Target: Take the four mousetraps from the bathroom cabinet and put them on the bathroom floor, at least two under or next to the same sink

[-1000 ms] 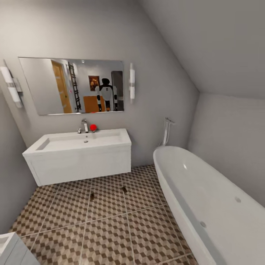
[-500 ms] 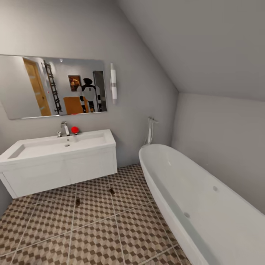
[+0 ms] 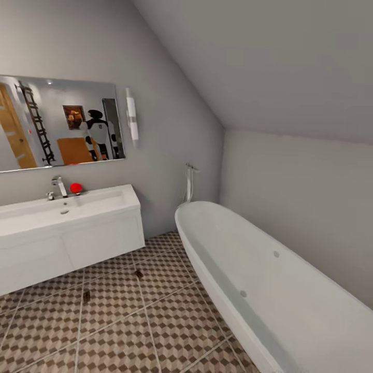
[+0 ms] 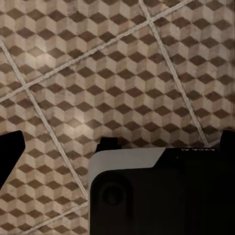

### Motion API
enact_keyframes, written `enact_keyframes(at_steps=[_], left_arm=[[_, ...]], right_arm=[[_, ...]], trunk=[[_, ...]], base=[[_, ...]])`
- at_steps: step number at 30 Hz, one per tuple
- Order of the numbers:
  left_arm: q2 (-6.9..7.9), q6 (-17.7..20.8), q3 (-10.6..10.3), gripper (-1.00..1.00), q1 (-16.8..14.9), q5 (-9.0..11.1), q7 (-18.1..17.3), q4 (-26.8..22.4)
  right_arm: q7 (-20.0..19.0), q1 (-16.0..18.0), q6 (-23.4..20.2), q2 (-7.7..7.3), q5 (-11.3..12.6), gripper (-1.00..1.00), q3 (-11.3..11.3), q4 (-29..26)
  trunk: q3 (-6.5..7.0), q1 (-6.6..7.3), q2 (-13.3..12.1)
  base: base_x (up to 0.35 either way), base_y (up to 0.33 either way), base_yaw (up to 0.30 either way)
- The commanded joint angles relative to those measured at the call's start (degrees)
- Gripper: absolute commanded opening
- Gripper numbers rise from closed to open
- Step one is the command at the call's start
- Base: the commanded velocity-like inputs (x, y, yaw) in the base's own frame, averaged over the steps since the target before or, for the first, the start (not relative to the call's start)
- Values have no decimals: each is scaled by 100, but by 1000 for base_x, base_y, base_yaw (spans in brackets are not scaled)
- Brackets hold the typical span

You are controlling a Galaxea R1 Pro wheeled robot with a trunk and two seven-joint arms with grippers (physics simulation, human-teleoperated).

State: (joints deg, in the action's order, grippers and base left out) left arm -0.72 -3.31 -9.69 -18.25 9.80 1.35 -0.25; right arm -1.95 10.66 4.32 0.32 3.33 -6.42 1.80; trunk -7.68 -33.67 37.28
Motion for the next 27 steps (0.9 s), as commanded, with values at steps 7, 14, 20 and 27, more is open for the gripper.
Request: enact_keyframes(at_steps=[7, 14, 20, 27], left_arm=[[-49, -18, -49, 100, -4, 50, 14, 7], [-59, -20, -50, 100, -4, 49, 14, 2], [-63, -21, -50, 100, -4, 43, 14, 2], [-68, -21, -50, 100, -4, 41, 14, 1]], right_arm=[[-29, 1, 34, 0, 36, 100, -44, 21], [-39, -1, 34, 3, 36, 100, -44, 19], [-41, 0, 34, 3, 38, 100, -44, 21], [-42, -9, 29, 2, 41, 100, -44, 22]], trunk=[[-9, -2, 8], [-9, -2, 8], [-9, -2, 8], [-9, -2, 8]], base=[[0, 0, -299], [0, 0, -300], [0, 0, -300], [0, 0, -300]])
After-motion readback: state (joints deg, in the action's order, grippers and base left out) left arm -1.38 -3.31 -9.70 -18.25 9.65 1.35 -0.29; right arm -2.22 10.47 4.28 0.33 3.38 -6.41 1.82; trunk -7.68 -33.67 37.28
